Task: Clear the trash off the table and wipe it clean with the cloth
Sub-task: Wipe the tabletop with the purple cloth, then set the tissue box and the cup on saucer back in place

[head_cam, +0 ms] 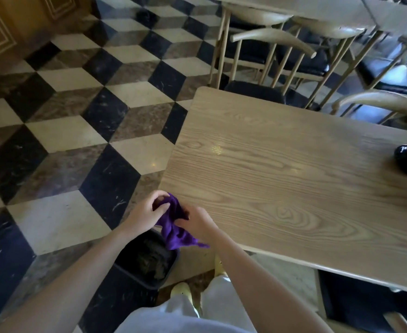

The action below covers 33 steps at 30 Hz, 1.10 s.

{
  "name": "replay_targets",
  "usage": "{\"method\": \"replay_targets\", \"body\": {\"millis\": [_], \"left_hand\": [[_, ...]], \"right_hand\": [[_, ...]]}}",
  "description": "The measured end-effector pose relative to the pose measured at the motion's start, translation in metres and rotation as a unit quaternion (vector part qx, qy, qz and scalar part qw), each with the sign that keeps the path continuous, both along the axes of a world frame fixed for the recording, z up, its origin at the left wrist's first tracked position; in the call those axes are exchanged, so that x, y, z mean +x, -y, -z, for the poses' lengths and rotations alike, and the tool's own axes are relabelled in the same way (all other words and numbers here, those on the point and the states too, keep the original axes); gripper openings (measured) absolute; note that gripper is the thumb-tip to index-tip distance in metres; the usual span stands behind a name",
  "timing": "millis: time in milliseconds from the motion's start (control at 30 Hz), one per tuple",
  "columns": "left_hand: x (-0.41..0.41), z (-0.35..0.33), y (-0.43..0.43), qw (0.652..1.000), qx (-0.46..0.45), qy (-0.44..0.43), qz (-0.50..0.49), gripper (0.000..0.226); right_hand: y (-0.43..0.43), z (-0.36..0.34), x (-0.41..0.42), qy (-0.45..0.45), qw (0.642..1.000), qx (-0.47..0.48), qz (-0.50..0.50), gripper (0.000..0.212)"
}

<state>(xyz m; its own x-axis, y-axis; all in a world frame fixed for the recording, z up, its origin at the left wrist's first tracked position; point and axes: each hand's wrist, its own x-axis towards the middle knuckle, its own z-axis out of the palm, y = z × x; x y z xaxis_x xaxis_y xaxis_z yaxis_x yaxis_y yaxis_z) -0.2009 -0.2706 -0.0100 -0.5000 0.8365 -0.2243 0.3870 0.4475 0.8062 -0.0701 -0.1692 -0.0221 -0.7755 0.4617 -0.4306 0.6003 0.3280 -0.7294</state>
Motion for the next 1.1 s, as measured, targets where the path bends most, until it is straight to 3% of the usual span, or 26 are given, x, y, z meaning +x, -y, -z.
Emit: {"method": "replay_targets", "body": {"millis": [133,200,300,400,467,600,700,833,967,1100], "left_hand": [[-0.015,-0.009,0.002,0.999,0.040,-0.005,0.010,0.026],[-0.026,-0.017,-0.002,0.999,-0.011,0.047,0.002,0.039],[-0.039,-0.027,-0.013,0.981,-0.113,0.133,0.085,0.077],[-0.046,-0.039,-0.028,0.953,-0.177,0.176,0.170,0.079],[-0.050,-0.039,-0.040,0.957,-0.187,0.140,0.172,0.078],[-0.053,-0.029,-0.060,0.968,-0.215,-0.059,0.113,0.061],[-0.046,-0.026,-0.074,0.955,-0.234,-0.139,0.123,0.053],[-0.022,-0.037,-0.106,0.942,-0.235,-0.157,0.182,0.045],[0.005,-0.059,-0.150,0.925,-0.258,-0.137,0.244,0.048],[0.042,-0.089,-0.202,0.912,-0.251,-0.124,0.301,0.049]], "right_hand": [[-0.013,-0.008,0.004,-0.040,0.988,-0.108,0.107,0.025],[-0.018,-0.010,0.006,-0.056,0.973,-0.149,0.167,0.023],[-0.021,-0.013,0.006,-0.075,0.958,-0.165,0.221,0.018],[-0.024,-0.010,0.008,-0.092,0.940,-0.164,0.284,0.014],[-0.026,-0.008,0.012,-0.078,0.940,-0.152,0.296,0.014],[-0.036,-0.006,0.022,0.017,0.965,-0.049,0.259,0.027],[-0.050,-0.013,0.029,0.057,0.971,-0.032,0.231,0.034],[-0.083,-0.031,0.041,0.111,0.970,-0.119,0.179,0.022],[-0.129,-0.070,0.078,0.194,0.977,-0.078,0.040,0.037],[-0.180,-0.099,0.131,0.227,0.970,-0.062,0.068,0.034]]}}
